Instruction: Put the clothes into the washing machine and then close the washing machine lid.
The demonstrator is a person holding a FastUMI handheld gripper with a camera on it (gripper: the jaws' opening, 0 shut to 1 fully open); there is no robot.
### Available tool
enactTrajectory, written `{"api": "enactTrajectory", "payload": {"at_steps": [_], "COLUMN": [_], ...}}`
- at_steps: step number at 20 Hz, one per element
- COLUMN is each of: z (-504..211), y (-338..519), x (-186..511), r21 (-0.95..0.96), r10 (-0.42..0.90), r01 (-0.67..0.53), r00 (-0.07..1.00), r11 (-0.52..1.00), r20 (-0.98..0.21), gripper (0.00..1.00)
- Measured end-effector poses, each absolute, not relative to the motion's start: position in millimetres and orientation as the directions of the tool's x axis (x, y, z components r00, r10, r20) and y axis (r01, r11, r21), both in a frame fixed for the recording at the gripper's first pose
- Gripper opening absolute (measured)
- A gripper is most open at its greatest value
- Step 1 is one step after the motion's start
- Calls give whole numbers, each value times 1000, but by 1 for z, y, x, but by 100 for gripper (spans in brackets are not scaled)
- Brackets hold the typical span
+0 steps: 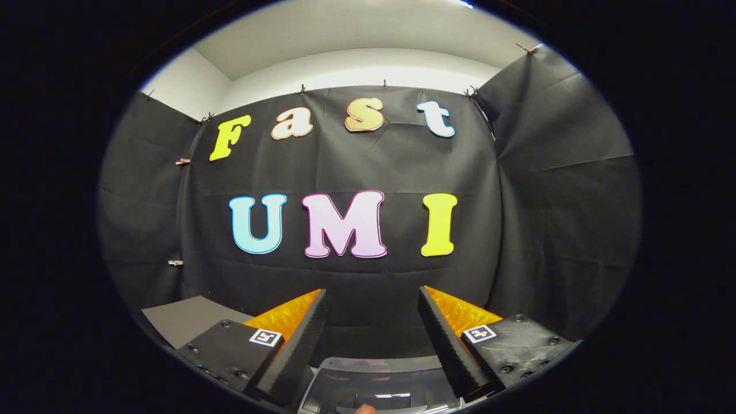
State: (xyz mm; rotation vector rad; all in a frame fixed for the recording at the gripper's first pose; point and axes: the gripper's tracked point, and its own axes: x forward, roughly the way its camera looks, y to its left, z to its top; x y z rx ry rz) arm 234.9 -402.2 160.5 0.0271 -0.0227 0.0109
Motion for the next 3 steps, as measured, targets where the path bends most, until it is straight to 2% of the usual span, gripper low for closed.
{"api": "enactTrajectory", "payload": {"at_steps": [3], "z": [155], "y": [-392], "x": [235], "r21": [9], "r10": [23], "r01": [-23], "r00": [1000], "r11": [1000], "r20": [8], "gripper": [99]}}
